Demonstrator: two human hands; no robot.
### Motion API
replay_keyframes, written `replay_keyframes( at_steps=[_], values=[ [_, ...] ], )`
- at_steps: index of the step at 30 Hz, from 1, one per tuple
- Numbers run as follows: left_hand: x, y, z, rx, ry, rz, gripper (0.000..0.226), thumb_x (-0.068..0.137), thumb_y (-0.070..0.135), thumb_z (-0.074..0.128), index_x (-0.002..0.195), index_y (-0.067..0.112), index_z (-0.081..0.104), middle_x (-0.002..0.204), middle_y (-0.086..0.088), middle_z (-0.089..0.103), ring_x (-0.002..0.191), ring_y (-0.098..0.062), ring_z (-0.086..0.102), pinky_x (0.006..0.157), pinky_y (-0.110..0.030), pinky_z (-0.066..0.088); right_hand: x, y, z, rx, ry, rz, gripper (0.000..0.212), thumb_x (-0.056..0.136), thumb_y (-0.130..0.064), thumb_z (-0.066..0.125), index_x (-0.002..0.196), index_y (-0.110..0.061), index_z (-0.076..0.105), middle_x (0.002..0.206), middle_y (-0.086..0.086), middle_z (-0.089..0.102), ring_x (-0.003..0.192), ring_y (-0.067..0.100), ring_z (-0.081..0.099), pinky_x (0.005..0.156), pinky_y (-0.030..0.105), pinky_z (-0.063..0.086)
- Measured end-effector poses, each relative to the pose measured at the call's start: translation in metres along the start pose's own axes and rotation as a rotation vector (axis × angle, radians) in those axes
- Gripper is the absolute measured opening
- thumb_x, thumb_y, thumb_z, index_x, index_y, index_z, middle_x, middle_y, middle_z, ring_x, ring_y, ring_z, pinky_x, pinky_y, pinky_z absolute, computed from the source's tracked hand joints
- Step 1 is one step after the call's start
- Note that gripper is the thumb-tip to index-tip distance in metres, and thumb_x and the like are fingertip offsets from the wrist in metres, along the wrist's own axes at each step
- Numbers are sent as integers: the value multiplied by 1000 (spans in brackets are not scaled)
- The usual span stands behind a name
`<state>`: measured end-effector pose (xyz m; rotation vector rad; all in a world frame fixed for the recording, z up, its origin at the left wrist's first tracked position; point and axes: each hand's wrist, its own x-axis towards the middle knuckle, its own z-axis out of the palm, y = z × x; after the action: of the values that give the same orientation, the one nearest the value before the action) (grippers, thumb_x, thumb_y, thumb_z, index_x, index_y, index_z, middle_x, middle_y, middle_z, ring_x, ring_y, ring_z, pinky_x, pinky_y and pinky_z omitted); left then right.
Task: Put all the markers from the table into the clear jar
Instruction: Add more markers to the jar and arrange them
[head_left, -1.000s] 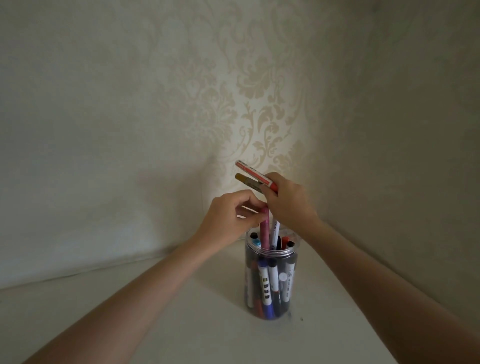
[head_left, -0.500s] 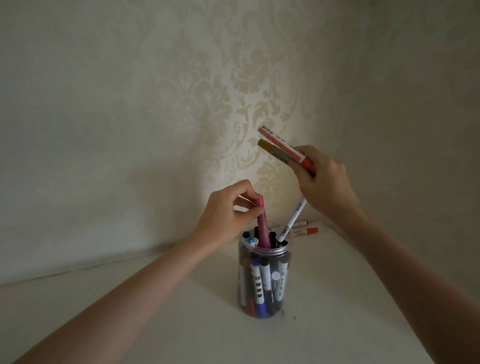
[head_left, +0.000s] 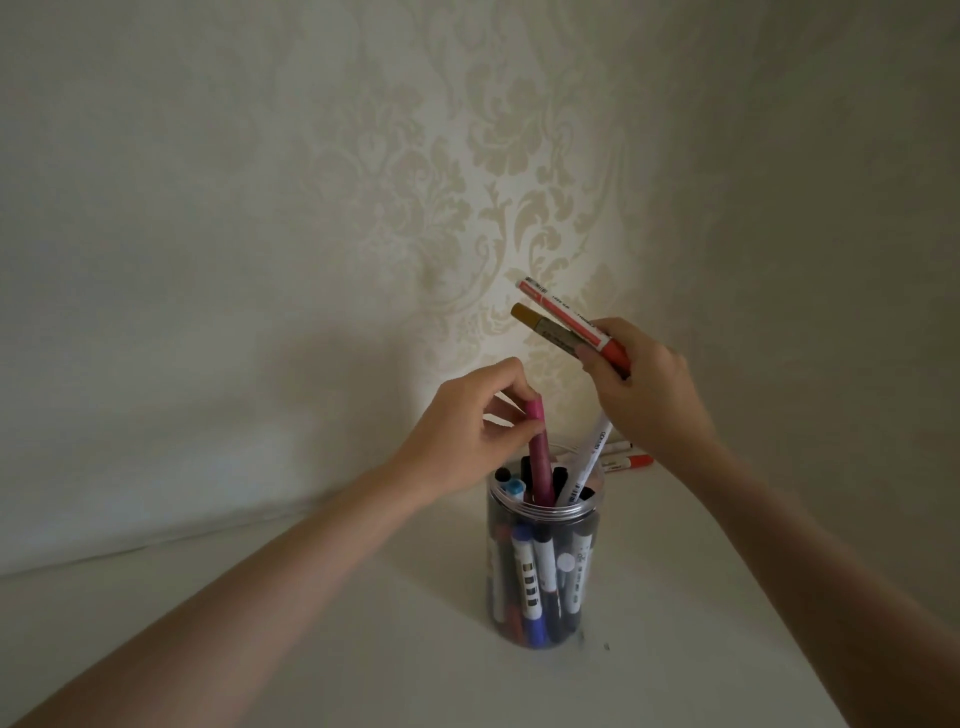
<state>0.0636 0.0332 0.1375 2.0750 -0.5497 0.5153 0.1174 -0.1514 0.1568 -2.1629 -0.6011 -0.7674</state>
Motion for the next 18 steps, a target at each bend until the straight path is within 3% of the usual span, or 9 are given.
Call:
replay_keyframes(
  at_steps=[2, 5, 8, 12, 14, 18],
  values=[
    [0, -3, -3, -67, 24, -34, 20, 85, 0, 71, 93, 11, 57, 96, -2, 67, 81, -14, 73, 74, -38, 62, -3, 5, -3, 54, 56, 15, 22, 95, -23, 55, 115, -19, 63, 79, 0, 69, 54, 13, 55, 49, 16, 44],
    [1, -4, -12, -173, 125, -48, 27, 86, 1, 71, 106, 15, 59, 97, 1, 65, 81, -17, 73, 78, -40, 62, -2, 29, -24, 198, 384, 193, 21, 91, -36, 50, 105, -24, 61, 75, -8, 67, 56, 17, 55, 60, 43, 53],
    [4, -1, -16, -135, 77, -45, 23, 85, 3, 73, 104, 15, 65, 98, 5, 67, 84, -12, 73, 80, -34, 61, -23, 63, -50, 166, 616, 322, 20, 93, -37, 48, 106, -27, 58, 83, -4, 66, 66, 26, 61, 64, 52, 53],
    [1, -2, -2, -74, -27, -54, 22, 86, 4, 71, 103, 16, 65, 99, 6, 66, 87, -6, 71, 76, -22, 58, -90, 97, -33, 38, 423, 489, 17, 98, -21, 47, 112, -16, 56, 82, 11, 63, 71, 34, 59, 62, 34, 41],
    [2, -2, 1, -79, -14, -62, 23, 87, 4, 71, 103, 18, 65, 100, 5, 66, 86, -6, 71, 74, -18, 56, -117, 105, -16, 35, 309, 550, 18, 99, -20, 47, 114, -16, 55, 74, 15, 62, 64, 35, 58, 55, 35, 41],
    [4, 0, 2, -29, -11, -67, 23, 87, 5, 70, 104, 19, 65, 100, 5, 66, 85, -5, 71, 75, -17, 56, -149, 117, -1, -26, 121, 538, 13, 98, -17, 49, 107, -15, 58, 70, 8, 60, 63, 28, 60, 52, 37, 43]
  ],
)
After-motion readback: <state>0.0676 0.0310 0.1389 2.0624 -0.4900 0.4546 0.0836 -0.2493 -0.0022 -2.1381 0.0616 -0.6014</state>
